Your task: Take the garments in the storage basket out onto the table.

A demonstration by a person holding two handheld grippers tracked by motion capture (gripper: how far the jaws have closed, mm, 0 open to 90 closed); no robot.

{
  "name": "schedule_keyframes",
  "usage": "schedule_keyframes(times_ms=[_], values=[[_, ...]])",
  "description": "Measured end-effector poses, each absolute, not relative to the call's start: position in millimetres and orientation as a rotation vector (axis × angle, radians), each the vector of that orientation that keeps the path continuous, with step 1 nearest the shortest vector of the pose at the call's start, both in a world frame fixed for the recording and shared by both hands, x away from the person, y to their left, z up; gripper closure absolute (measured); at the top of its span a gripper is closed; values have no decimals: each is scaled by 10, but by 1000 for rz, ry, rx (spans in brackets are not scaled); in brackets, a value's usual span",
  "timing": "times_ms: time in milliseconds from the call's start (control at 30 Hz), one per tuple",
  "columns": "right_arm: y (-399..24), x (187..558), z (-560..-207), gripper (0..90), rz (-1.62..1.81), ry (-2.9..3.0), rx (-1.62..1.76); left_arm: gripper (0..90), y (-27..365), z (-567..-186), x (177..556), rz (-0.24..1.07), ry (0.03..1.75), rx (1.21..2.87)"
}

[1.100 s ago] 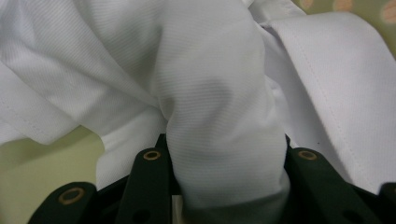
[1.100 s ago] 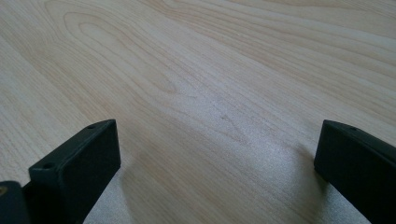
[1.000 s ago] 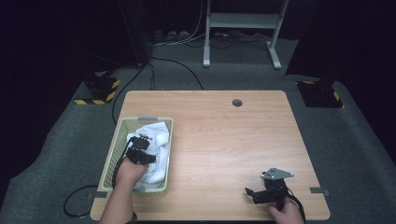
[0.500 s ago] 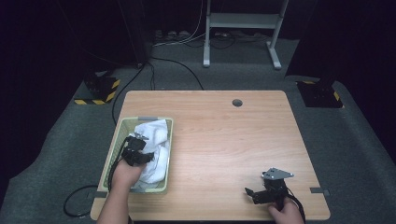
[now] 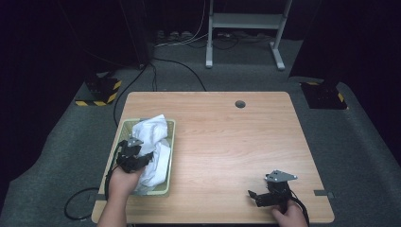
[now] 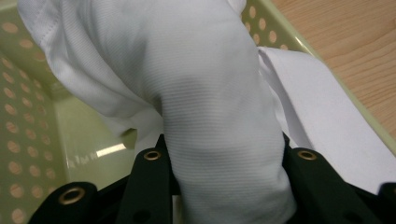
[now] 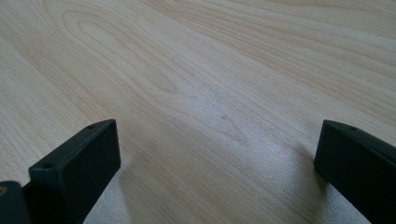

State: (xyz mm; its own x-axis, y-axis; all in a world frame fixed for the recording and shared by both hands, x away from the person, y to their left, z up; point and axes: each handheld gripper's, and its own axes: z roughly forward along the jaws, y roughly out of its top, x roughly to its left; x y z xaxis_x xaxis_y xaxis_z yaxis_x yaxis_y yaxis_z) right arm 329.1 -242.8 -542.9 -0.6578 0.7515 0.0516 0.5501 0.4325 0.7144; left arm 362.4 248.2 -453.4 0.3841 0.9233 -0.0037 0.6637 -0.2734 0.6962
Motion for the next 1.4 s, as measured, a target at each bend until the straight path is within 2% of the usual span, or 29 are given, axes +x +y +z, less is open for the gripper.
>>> schedule_keyframes(times_ms=[400, 1400], values=[[-2426, 3291, -5430, 1, 1047, 2414, 1125, 646, 2388, -4342, 3448, 681, 1261, 1953], [-2429, 3292, -5429, 1, 1051, 2414, 1128, 641, 2291, -4015, 3229, 868, 1119, 1805]])
